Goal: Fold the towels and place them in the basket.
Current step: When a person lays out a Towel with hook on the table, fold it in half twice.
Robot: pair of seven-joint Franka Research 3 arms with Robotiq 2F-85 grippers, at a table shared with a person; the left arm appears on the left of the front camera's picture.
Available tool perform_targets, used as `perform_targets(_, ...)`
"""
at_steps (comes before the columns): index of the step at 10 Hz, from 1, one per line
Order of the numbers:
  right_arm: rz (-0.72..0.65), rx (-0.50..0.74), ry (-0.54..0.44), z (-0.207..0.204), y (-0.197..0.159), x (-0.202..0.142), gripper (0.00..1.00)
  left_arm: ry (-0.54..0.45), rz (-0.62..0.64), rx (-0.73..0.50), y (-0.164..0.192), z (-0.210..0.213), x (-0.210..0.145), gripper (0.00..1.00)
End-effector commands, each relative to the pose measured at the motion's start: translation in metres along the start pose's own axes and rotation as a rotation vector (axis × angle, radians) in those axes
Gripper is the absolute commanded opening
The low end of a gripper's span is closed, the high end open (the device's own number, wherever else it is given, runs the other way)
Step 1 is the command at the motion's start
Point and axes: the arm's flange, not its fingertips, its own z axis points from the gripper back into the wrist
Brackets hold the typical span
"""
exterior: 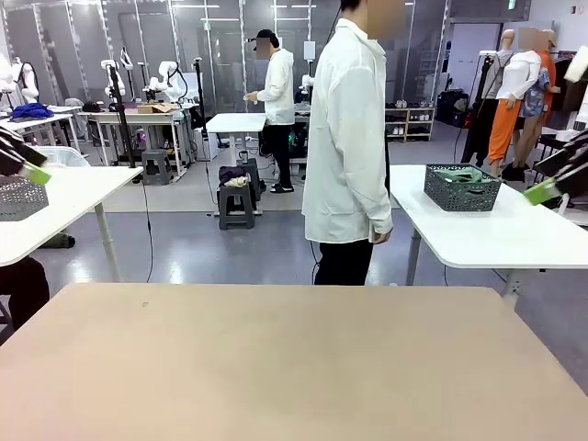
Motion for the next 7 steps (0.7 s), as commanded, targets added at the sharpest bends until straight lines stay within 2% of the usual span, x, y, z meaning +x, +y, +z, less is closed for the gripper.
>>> perform_targets(1, 0.046, 0.041, -0.018, 0.029, -0.007, -0.010, 1.00, -0.025, -0.056, -0.039, 0.003, 0.028, -0.005, 1.00)
perform_targets(3, 0.070, 0.077, -0.004, 0.055, -0.012, -0.014, 1.00, -0.033, -0.096, -0.046, 0.001, 0.058, -0.012, 1.00)
perform_targets(5, 0.103, 0.127, -0.013, 0.069, -0.016, -0.017, 1.00, -0.033, -0.121, -0.076, 0.001, 0.069, -0.016, 1.00)
perform_targets(7, 0.125, 0.149, -0.025, 0.083, -0.012, -0.018, 1.00, -0.048, -0.157, -0.104, -0.010, 0.081, -0.005, 1.00)
